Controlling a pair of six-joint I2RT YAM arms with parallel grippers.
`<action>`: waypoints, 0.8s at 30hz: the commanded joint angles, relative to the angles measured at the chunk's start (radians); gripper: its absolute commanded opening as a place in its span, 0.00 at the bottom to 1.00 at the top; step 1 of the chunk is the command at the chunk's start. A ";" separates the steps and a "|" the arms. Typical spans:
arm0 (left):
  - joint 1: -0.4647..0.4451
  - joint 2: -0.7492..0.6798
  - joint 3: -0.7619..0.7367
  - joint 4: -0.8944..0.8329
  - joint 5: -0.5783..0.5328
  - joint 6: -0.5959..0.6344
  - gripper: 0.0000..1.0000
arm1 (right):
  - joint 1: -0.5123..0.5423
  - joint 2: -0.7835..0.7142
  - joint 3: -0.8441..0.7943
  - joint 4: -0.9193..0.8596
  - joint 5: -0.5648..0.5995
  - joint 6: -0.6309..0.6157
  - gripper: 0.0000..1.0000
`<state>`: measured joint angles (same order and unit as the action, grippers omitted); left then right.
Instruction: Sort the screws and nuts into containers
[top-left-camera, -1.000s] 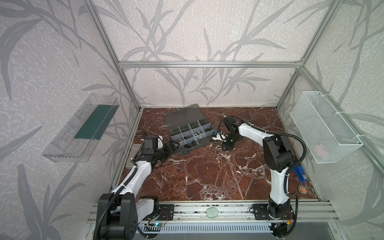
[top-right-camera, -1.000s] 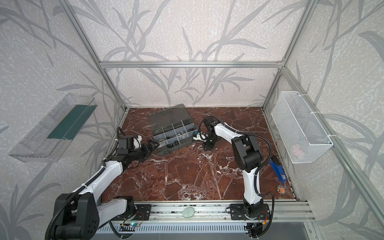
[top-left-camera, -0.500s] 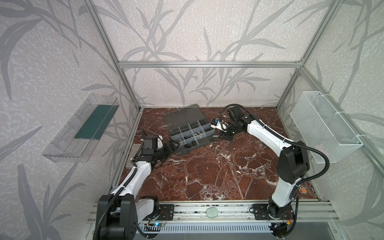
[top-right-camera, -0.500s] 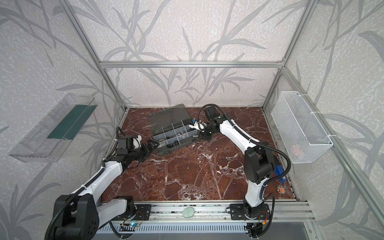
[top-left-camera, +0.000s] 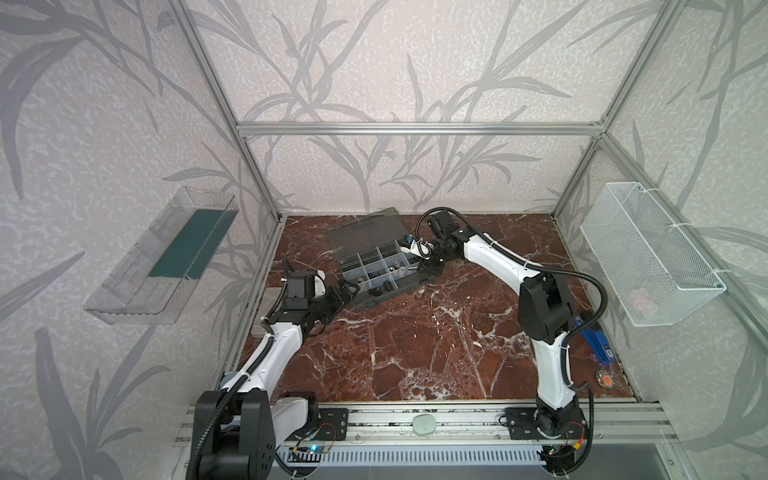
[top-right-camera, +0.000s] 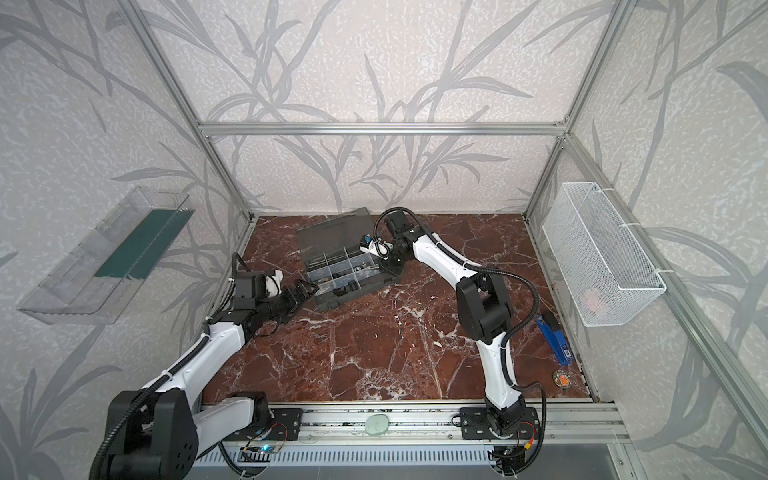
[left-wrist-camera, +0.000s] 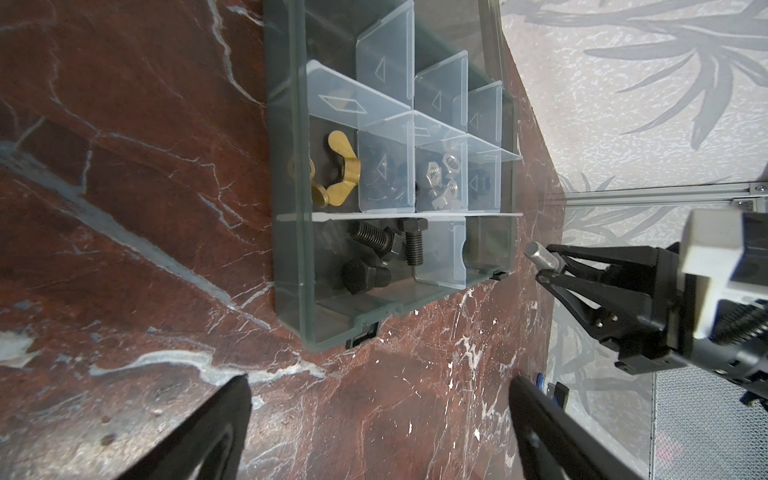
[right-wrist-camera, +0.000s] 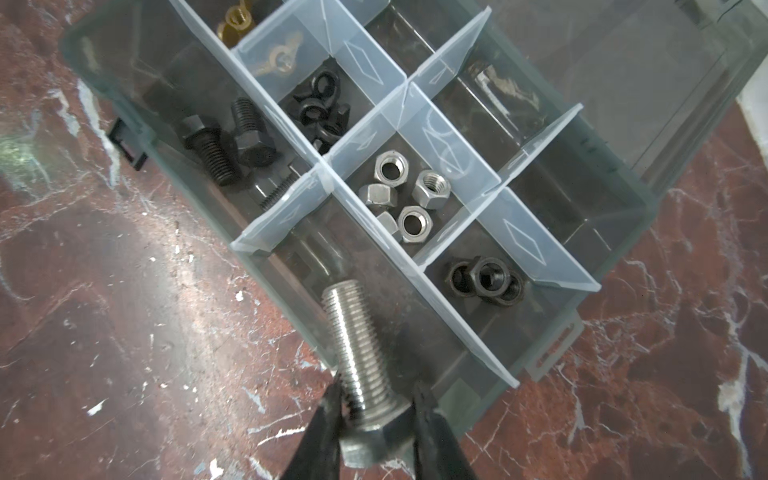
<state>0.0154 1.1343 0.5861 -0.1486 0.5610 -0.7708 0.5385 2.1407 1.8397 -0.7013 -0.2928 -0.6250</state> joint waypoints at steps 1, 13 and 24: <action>0.006 -0.020 -0.002 -0.001 0.007 -0.001 0.95 | 0.005 0.022 0.054 -0.014 0.018 0.022 0.00; 0.007 -0.031 0.001 -0.016 -0.001 0.002 0.95 | 0.022 0.123 0.149 -0.069 0.093 0.013 0.00; 0.007 -0.041 0.000 -0.024 -0.005 0.003 0.96 | 0.044 0.168 0.207 -0.108 0.157 0.015 0.24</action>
<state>0.0162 1.1156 0.5861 -0.1612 0.5591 -0.7708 0.5735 2.3085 2.0171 -0.7914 -0.1650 -0.6170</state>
